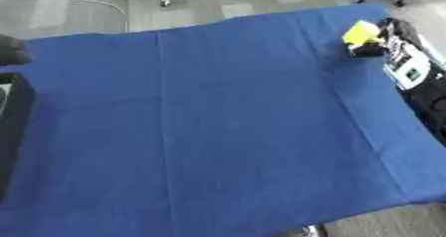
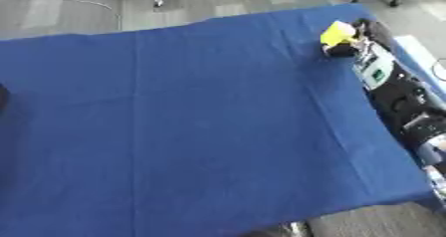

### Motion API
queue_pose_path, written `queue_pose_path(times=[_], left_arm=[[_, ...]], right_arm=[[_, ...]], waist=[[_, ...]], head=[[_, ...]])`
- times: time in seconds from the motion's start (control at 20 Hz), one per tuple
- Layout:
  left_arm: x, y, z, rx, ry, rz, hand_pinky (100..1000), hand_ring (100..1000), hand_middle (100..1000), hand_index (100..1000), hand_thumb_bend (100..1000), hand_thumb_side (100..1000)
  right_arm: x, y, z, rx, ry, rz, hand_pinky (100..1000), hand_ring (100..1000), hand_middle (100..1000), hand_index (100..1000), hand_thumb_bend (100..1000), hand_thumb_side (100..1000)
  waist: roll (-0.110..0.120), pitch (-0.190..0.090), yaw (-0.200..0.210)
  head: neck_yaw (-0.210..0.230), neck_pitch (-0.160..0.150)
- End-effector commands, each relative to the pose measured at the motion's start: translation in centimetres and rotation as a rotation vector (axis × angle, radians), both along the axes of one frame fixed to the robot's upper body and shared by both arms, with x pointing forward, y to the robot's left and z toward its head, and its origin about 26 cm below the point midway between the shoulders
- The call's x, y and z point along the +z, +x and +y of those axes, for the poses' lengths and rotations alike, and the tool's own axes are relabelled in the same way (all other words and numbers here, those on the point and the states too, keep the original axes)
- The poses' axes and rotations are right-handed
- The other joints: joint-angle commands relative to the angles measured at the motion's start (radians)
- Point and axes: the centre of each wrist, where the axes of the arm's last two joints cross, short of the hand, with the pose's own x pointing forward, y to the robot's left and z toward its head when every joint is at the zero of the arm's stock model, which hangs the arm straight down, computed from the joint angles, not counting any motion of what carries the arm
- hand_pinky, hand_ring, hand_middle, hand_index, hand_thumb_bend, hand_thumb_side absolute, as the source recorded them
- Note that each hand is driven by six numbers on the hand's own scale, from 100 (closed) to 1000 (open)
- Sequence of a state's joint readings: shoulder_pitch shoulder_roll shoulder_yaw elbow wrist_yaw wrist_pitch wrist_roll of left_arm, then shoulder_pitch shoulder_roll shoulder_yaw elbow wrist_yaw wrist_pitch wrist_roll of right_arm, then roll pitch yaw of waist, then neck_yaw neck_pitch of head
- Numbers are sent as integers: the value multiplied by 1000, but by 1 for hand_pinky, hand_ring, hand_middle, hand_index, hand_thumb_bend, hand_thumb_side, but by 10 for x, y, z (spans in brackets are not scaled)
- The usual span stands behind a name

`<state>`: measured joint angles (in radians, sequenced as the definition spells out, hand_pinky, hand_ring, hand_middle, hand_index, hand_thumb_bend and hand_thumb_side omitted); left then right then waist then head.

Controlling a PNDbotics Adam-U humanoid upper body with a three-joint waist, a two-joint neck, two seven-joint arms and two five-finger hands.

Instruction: Pick up the objects with one hand, pass them to the other hand, and then place them into the box on the other side of the table.

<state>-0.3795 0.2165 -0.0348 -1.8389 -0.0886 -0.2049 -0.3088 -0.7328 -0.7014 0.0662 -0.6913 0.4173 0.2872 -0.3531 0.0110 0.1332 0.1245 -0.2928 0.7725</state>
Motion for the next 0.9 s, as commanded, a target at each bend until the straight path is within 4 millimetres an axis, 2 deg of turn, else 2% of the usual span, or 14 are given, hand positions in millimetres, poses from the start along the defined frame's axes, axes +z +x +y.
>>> queue_pose_path(times=[0.05,0.35,0.9], left_arm=[[10,-1,-2,-11,-3,-33,774,682,692,775,483,695],[10,-1,-2,-12,-3,-34,774,682,692,776,482,696],[13,-1,-3,-16,-4,-46,775,695,692,776,480,697]], right_arm=[[17,1,-5,-33,-60,-99,765,588,641,841,558,401],[18,1,-3,-23,-101,-107,781,637,691,859,562,408],[14,2,-3,11,-94,-22,787,656,701,863,568,394]], waist=[[9,8,1],[7,10,4],[7,25,14]], head=[[1,-2],[-3,-2],[-9,-2]])
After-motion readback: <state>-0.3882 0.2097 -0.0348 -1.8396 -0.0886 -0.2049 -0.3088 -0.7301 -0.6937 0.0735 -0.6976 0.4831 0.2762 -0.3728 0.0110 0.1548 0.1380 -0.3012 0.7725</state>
